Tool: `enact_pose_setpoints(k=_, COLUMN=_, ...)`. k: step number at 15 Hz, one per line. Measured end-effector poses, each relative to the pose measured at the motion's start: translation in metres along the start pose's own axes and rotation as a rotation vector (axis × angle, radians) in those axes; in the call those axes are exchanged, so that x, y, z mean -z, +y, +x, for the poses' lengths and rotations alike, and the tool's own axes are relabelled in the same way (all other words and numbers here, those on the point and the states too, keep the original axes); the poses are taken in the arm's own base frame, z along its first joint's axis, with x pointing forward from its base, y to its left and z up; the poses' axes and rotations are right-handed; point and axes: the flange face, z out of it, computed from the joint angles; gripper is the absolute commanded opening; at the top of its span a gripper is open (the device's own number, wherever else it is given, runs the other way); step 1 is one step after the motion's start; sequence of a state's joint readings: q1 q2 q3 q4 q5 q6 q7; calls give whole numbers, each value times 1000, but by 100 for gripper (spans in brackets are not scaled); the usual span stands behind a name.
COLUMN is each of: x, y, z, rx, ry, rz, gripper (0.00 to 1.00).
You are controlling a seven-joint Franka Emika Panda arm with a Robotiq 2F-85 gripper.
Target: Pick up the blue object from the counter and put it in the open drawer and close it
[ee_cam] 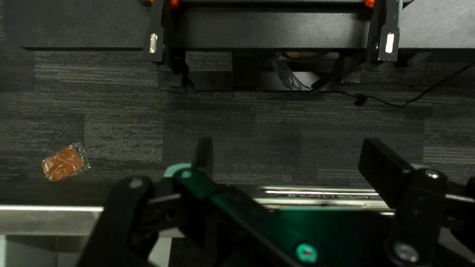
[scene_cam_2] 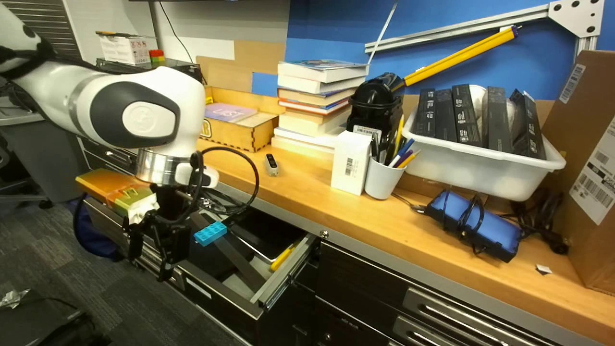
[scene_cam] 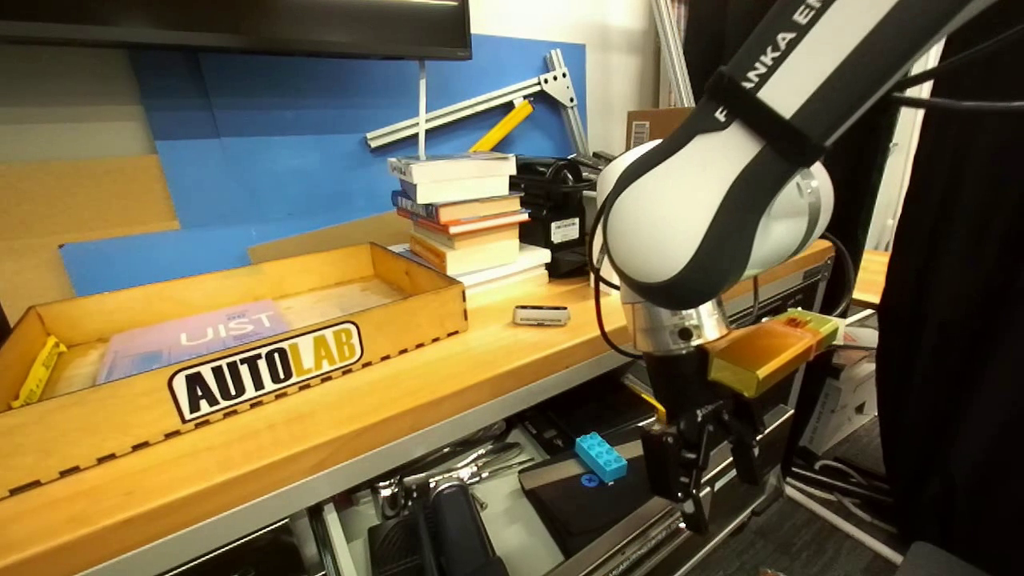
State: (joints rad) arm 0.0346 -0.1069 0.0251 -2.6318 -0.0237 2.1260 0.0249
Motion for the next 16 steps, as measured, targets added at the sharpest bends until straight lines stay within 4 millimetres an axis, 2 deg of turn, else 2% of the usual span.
enact_pose_setpoints(k=4, x=-24, y=-12, z=23, rx=18, ry=-55, rz=15, gripper=100)
enact_pose_setpoints(k=7, x=-34, y=-19, z=38, rx=12, ry=-80, rz=30, gripper=100)
enact_pose_setpoints(k=11, x=-25, y=-19, z=53, rx=-32, ry=-57, rz=32, gripper=100)
enact_pose_setpoints(k=16, x=-7, y=-18, z=79, rx=-172, ry=-3, rz=33, gripper=100)
